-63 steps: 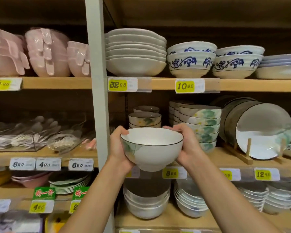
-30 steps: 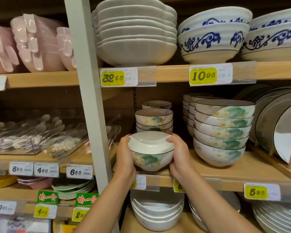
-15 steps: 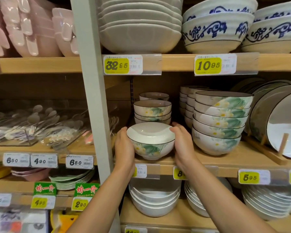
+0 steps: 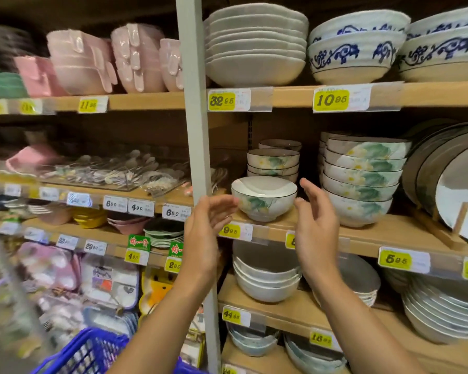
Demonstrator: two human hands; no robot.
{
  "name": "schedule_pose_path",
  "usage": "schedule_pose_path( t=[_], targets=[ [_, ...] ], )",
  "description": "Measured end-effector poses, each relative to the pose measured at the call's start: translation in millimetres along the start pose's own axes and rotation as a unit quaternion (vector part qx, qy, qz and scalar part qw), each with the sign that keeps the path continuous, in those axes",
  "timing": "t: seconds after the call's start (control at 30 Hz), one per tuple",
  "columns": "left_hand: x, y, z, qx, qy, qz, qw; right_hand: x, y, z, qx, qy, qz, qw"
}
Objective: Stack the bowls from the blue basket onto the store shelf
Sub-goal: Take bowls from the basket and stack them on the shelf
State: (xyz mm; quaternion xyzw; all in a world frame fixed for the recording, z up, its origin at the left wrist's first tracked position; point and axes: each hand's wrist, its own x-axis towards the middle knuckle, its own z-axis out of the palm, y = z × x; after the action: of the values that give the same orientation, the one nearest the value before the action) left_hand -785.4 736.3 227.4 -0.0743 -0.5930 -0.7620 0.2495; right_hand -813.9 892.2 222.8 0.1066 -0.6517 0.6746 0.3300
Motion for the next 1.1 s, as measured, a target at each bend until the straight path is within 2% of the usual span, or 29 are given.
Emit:
schedule_pose_path(
  t=[0.17, 0.3, 0.43, 0.67, 0.87, 1.1],
  targets=[
    [-53, 0, -44, 0.042, 0.086, -0.048, 0.994, -57, -3, -2, 0.066, -0.016, 0.033, 0.997],
    [-94, 5, -100, 0.096, 0.155, -0.089, 0.979, -112, 9, 18, 0.095, -0.086, 0.129, 0.983],
    [-122, 13, -162, 0.140, 0.216, -0.139, 0.956, -166, 28, 49, 0.100, -0.209, 0.270, 0.935],
    [-143, 6, -252, 0.193, 0.259, -0.221, 0.920, -233, 68, 115, 0.053, -0.290, 0.397, 0.869],
    [-149, -22, -351, 0.279, 0.246, -0.262, 0.891, -289, 112, 182, -0.042, -0.320, 0.466, 0.823],
    [-143, -78, -435, 0.472, 0.093, -0.313, 0.819, -349, 165, 225, -0.130, -0.284, 0.566, 0.763]
  ],
)
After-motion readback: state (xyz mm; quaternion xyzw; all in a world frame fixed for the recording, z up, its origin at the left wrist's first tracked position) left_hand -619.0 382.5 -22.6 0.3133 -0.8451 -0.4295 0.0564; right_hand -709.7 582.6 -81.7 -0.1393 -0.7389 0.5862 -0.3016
